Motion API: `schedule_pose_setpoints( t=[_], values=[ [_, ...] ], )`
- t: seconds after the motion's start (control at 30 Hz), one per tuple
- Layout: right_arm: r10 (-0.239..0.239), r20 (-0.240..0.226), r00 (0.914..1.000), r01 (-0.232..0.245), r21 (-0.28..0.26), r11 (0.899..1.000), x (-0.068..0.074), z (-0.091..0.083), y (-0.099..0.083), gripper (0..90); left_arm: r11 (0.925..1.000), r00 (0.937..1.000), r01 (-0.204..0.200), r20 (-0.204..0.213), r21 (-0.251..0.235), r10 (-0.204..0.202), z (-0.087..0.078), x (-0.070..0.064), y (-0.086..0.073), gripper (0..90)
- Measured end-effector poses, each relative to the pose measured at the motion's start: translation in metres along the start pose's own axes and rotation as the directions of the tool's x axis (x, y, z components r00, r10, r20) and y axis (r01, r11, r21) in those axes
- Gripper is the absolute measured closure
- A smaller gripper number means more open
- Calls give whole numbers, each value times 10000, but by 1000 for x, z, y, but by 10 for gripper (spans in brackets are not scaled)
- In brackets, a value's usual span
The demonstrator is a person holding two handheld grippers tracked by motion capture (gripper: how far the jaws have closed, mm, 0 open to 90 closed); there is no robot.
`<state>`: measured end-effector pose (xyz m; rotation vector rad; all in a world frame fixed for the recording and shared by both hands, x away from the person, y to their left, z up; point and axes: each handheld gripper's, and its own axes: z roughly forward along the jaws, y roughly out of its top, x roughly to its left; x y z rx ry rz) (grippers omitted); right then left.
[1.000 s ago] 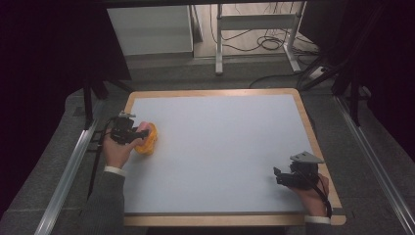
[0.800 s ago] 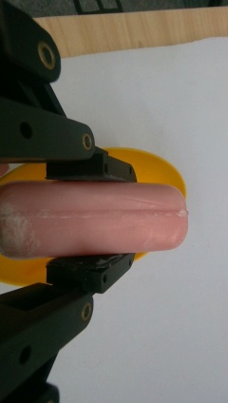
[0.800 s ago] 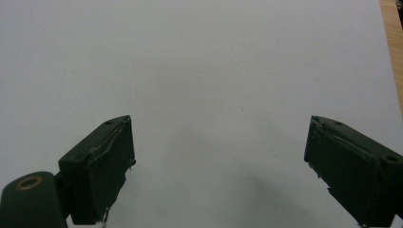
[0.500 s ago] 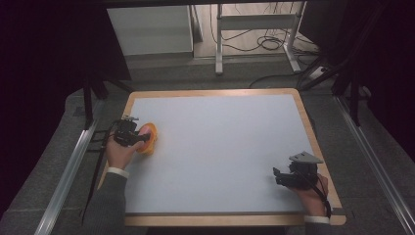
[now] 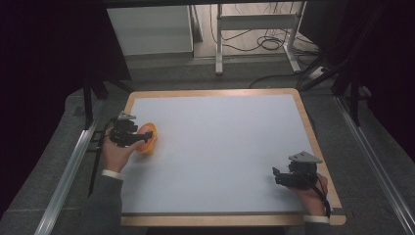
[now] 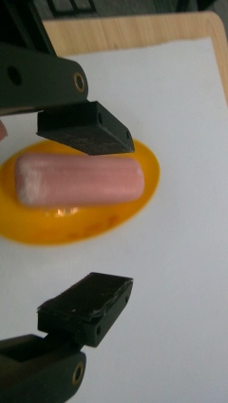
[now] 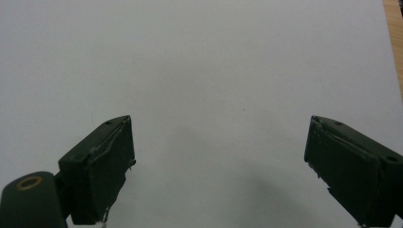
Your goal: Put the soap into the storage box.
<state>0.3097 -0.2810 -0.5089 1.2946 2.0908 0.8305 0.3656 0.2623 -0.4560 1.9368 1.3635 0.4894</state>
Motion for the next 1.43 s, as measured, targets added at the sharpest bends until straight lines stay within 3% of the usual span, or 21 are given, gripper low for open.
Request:
schedule_pose_setpoints(
  t=[0.27,0.47,0.7,0.77,0.93,1.03,1.1,1.27,1.43],
  values=[
    [4,-1,10000,-4,-71,10000,0,-2,1,92,9979,9948,-627,787,-171,639,-10,-25,-8,299],
    [-12,0,10000,12,-72,10000,0,-2,1,92,9975,9895,-708,1258,-47,709,-7,-38,-24,297],
    [-22,2,10000,22,-58,10000,1,-3,1,92,9961,9865,-842,1429,253,797,-3,-46,-46,307],
    [-35,-1,10000,35,-53,10000,2,-2,1,92,9928,9873,-1031,1272,615,947,2,-49,-56,305],
    [-101,-20,9999,101,-64,9999,3,-1,1,92,9954,9866,-677,1527,683,567,6,-49,-73,308],
    [-52,-100,9999,51,-156,9999,4,-3,3,92,9973,9907,-453,1309,586,373,7,-50,-80,316],
    [-83,-71,9999,81,-252,9997,6,-5,4,92,9980,9888,-269,1484,566,182,9,-49,-83,321],
    [-64,34,10000,66,-388,9992,5,-7,4,92,9955,9872,-563,1530,764,441,12,-51,-87,311],
    [-147,117,9998,153,-472,9988,6,-7,5,93,9978,9834,-317,1803,576,209,12,-50,-86,311]
  ],
)
